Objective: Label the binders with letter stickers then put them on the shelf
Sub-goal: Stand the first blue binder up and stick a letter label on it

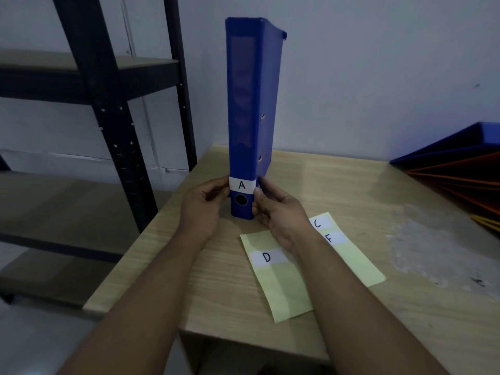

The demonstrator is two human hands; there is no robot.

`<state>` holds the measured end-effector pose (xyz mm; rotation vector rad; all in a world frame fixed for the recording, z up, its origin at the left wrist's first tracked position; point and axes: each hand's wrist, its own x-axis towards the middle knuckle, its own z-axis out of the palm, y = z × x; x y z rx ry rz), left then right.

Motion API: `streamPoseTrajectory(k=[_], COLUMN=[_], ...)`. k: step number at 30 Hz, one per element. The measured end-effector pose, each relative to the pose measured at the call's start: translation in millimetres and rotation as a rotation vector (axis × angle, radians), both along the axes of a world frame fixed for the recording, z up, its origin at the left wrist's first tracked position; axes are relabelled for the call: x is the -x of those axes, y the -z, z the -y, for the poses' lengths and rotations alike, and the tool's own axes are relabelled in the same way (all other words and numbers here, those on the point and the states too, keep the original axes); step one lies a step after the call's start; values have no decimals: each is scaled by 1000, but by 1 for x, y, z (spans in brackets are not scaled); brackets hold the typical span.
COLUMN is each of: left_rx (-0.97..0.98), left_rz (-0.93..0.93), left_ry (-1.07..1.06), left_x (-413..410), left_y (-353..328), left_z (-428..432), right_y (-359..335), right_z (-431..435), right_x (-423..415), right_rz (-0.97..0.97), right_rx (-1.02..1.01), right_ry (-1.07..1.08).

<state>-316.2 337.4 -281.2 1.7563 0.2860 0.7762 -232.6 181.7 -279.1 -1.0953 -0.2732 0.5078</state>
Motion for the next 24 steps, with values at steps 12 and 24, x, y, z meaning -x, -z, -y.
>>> streamPoseTrajectory(k=[12, 24], left_rx=[128, 139], left_rz=[-15, -58], left_ry=[46, 39], left_x=[2, 0], left_y=[-11, -8], left_z=[7, 2], right_y=[-1, -4], right_z=[-2, 0], right_x=[5, 9], right_rz=[0, 3], right_rx=[53, 77], right_ry=[76, 76])
